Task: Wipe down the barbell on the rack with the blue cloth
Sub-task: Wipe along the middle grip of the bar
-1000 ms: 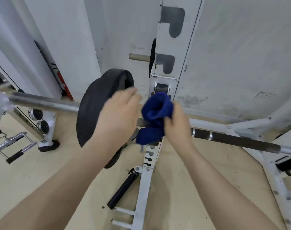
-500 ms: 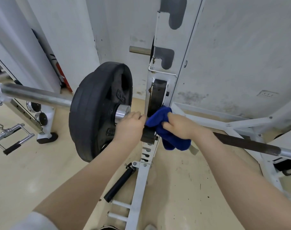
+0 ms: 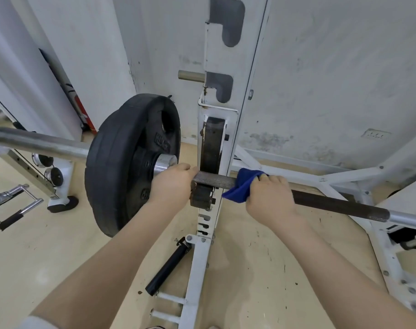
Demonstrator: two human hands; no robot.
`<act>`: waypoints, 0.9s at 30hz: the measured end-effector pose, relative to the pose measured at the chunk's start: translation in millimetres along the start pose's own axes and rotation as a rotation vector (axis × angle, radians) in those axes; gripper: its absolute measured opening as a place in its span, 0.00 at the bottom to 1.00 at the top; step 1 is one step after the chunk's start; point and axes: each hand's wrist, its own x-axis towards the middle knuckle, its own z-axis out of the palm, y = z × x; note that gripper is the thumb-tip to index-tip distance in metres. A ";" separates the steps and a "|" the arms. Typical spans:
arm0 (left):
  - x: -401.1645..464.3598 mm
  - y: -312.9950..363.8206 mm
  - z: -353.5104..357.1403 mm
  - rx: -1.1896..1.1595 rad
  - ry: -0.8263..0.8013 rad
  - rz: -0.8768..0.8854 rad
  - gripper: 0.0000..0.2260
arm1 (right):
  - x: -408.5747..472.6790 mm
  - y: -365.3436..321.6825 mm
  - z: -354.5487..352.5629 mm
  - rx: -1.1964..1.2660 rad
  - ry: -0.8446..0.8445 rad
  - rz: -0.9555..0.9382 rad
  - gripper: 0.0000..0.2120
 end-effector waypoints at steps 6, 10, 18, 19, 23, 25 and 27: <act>0.9 -0.4 0.6 -0.072 -0.036 -0.060 0.23 | 12.6 -27.7 1.6 0.114 0.073 -0.245 0.14; 2.3 4.7 -4.2 -0.264 -0.043 -0.095 0.17 | -6.3 25.6 14.5 0.071 0.047 -0.071 0.12; -7.3 59.8 -13.2 -0.351 0.052 0.155 0.15 | -10.5 3.8 23.7 0.056 0.130 -0.019 0.19; -2.3 67.1 -9.1 -0.322 -0.029 0.168 0.19 | -9.9 4.2 25.3 0.050 0.147 -0.067 0.20; 3.4 93.1 11.0 -0.128 -0.049 0.210 0.19 | -24.6 54.9 37.7 -0.011 0.173 -0.028 0.26; 2.9 98.2 19.8 -0.055 -0.001 0.224 0.15 | -34.1 74.1 41.9 -0.022 0.168 0.076 0.21; 3.1 99.2 24.5 -0.048 0.015 0.207 0.15 | -37.2 74.4 42.0 -0.006 0.172 0.129 0.19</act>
